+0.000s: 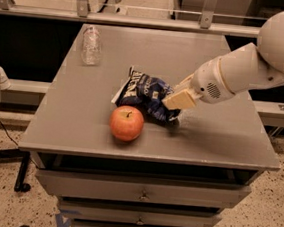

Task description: Move blue chip bag near apple

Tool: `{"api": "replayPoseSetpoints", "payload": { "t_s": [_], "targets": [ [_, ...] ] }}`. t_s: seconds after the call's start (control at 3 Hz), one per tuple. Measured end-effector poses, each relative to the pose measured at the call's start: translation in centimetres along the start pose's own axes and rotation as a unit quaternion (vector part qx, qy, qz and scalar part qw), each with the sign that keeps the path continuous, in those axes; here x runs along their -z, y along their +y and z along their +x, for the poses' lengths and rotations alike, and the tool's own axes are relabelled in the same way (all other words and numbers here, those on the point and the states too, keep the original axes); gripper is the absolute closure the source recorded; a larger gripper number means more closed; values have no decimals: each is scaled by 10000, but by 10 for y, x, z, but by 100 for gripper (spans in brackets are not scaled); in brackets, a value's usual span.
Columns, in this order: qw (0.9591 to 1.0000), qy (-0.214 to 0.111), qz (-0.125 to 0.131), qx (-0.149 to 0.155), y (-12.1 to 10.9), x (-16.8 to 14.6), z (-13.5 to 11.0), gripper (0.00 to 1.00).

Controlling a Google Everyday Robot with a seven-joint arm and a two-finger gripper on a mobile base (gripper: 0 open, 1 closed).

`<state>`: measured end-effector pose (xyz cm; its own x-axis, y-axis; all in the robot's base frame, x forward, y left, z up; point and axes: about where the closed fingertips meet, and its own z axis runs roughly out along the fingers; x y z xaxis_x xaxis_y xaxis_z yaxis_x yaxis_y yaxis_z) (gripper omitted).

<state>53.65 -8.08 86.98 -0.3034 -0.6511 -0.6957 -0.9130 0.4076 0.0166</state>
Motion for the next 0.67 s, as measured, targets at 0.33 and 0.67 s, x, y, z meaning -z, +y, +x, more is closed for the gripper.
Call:
{"api": "replayPoseSetpoints", "payload": {
  "t_s": [0.33, 0.67],
  "targets": [
    [9998, 53, -36, 175, -5, 4, 8, 12],
    [9993, 106, -115, 345, -8, 9, 16, 0]
  ]
}}
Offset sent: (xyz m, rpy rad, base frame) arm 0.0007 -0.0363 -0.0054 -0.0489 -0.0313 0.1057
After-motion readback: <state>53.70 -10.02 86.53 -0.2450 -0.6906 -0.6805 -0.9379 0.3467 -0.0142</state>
